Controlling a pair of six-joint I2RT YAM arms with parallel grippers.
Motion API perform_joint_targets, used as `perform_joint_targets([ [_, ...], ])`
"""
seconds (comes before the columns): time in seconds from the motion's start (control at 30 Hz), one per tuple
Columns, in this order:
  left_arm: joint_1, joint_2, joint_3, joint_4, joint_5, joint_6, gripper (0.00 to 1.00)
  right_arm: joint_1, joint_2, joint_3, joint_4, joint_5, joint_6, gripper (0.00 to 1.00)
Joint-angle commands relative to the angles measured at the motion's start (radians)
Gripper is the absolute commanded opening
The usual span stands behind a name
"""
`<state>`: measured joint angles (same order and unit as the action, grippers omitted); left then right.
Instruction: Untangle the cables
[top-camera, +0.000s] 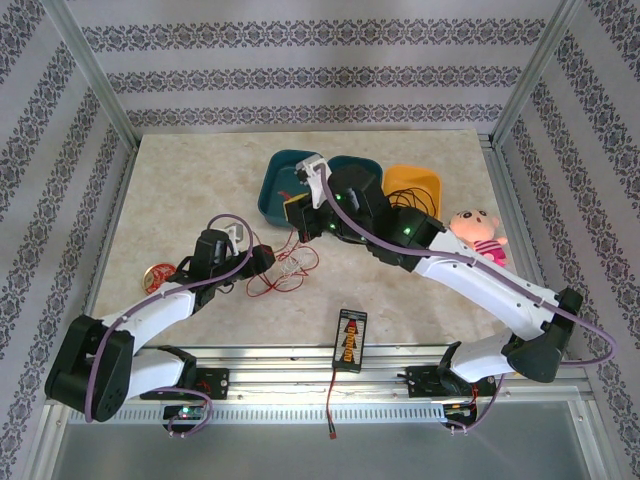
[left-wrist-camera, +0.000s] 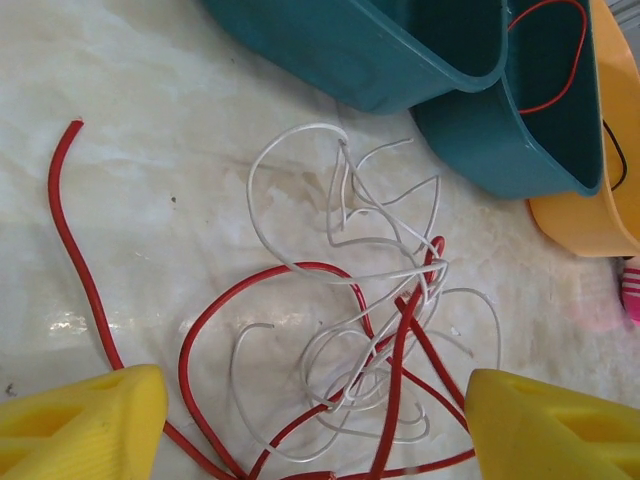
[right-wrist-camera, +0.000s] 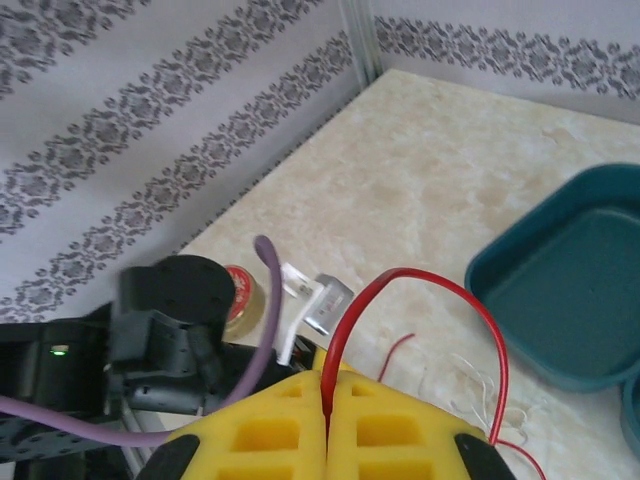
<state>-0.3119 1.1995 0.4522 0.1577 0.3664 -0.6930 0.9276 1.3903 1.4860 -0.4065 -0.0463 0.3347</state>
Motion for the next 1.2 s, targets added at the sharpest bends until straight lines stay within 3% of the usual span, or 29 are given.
perform_joint_targets([
  [0.0,0.01,0.018,0.0,0.061,0.024,-0.01,0.76,0.011,-0.011,0.074,0.024,-0.045,-0.041,0.0],
  [0.63,0.011,0.018,-0.015,0.072,0.023,-0.013,0.72,0.013,0.054,0.321,-0.102,-0.015,-0.147,0.0],
  [1.17,0.012,-0.079,-0.03,-0.03,-0.065,-0.015,0.77,0.01,0.021,0.28,-0.12,0.211,-0.192,0.0],
])
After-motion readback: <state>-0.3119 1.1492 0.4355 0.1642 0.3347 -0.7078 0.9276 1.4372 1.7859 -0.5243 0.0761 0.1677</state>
